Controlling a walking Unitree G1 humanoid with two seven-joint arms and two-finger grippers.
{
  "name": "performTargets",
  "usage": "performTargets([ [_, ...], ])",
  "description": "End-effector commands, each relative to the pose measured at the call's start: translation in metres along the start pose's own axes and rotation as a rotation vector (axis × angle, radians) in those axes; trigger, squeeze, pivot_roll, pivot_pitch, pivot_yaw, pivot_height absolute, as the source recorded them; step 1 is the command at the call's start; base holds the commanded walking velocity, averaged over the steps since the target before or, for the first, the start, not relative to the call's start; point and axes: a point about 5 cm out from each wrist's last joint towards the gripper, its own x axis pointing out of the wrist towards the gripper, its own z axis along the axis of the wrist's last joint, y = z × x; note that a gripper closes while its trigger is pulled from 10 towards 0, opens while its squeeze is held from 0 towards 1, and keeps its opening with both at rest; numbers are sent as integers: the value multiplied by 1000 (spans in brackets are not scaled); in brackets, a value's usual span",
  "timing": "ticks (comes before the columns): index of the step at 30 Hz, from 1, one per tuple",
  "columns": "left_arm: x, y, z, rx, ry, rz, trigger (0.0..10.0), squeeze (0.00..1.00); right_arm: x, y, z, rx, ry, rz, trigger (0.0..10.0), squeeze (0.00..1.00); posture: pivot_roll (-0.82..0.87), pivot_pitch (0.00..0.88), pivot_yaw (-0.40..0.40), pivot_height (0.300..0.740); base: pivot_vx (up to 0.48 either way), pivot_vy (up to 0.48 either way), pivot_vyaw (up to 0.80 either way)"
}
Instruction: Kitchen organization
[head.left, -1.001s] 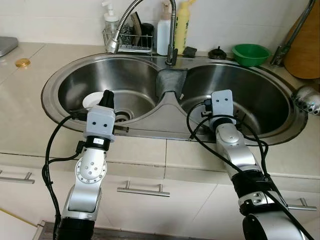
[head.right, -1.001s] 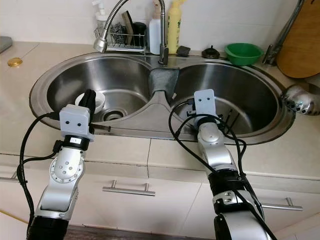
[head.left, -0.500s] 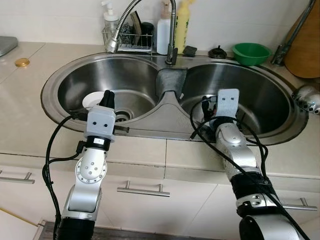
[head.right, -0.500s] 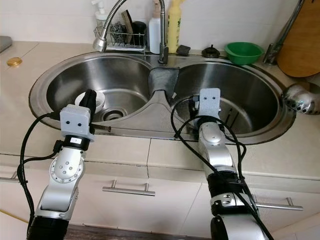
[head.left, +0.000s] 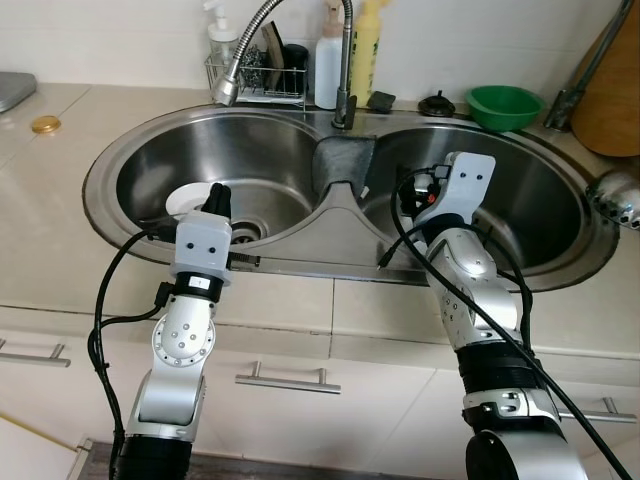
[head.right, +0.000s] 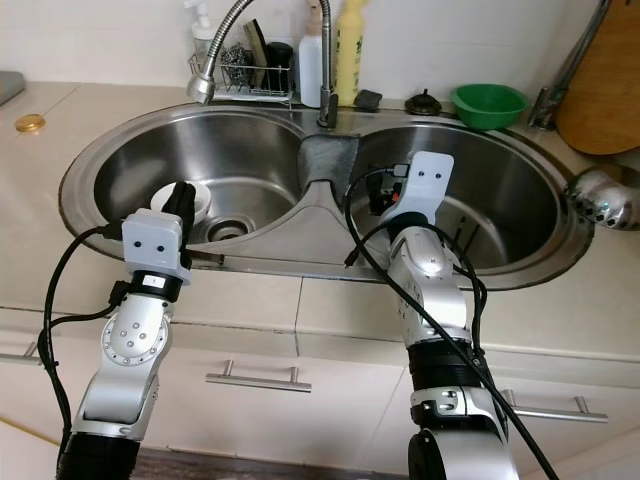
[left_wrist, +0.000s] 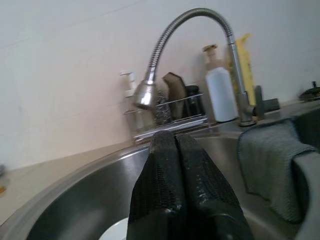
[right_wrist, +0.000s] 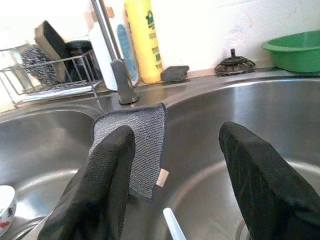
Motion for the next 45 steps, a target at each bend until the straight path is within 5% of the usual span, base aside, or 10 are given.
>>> performTargets([
  [1,1,2,-1,2,11,-7,10000,0,1,3,12,-6,-37,-16,10000,0,-17,0,-34,740,0,480,0],
  [4,0,2,-1,2,12,-6,10000,0,6,6,15,48,13,20,10000,0,-16,0,-33,740,0,480,0],
  [6,0,2,-1,1,12,-7,10000,0,6,9,26,124,-79,96,10000,0,-17,0,-33,740,0,480,0],
  [12,0,1,-1,0,11,-11,10000,0,-1,6,20,-37,-96,91,10000,0,-16,0,-34,740,0,480,0],
  [23,-1,1,0,2,4,-11,10000,0,-22,11,21,-88,-199,208,10000,0,-16,0,-35,740,0,469,-218],
  [24,-1,1,0,0,1,-8,10000,0,-30,11,22,-157,-238,246,10000,0,-18,0,-35,740,0,281,-781],
  [29,-2,1,1,-1,-7,-7,10000,0,-42,9,26,-225,-307,279,10000,0,-23,0,-38,740,0,56,-779],
  [34,-4,1,2,7,-17,-9,10000,0,-57,-1,44,-298,-468,169,10000,0,-26,0,-34,740,0,0,-750],
  [45,-3,2,3,24,-31,-9,10000,0,-67,-1,21,-366,-394,189,10000,0,-31,0,-35,740,0,0,-136],
])
